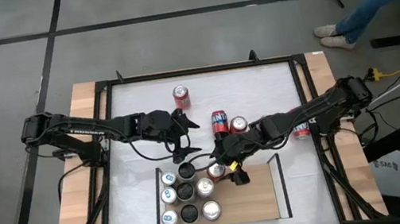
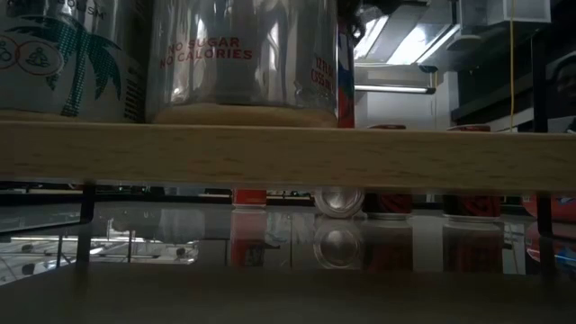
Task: Place canned beverage on shelf
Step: Put the red soda can on the shelf aligned with the silver soda can
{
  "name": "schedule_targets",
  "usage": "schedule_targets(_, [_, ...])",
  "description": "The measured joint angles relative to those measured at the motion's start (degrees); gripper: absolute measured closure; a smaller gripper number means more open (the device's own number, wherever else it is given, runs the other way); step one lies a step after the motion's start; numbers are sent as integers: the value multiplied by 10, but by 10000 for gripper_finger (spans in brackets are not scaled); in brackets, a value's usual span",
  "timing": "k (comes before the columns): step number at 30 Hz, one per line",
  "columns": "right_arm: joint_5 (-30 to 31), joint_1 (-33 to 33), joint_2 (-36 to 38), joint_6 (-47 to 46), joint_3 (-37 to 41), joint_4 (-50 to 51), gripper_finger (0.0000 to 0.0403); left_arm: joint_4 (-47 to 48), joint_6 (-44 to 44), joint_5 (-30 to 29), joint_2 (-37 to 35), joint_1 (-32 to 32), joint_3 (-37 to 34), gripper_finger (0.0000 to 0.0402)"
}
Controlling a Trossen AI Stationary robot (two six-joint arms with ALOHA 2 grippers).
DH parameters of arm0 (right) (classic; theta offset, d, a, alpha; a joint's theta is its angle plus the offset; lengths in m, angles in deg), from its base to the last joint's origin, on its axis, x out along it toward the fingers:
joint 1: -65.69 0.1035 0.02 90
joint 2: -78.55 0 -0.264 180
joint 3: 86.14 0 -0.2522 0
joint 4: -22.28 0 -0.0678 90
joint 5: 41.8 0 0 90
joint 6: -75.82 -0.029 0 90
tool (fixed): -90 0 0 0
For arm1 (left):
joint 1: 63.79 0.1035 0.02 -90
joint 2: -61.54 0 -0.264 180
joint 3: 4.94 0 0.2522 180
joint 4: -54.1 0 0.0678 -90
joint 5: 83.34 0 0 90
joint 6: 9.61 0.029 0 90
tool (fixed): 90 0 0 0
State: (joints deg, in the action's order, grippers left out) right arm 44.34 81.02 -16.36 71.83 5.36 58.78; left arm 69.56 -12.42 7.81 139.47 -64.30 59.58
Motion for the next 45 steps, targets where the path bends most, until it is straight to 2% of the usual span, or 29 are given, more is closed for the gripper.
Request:
schedule_targets(4, [39,0,0,16,-27,34,20,0,0,-6,-1,0,0,14])
schedule_targets(8, [67,0,0,20,-34,8,20,1,0,-6,-1,0,0,14])
schedule_targets(22, [84,1,-21,29,-34,-71,20,2,19,-7,0,22,0,14])
schedule_targets(32, [84,1,-34,29,-34,-78,20,14,40,-7,-11,48,0,14])
schedule_targets(36, [74,0,-33,28,-34,-82,20,46,45,-8,-38,58,0,14])
schedule_targets(42, [74,0,-33,28,-34,-92,20,110,46,-48,-97,62,0,14])
schedule_targets(45, [96,2,-32,29,-43,-82,20,137,45,-51,-127,61,0,14])
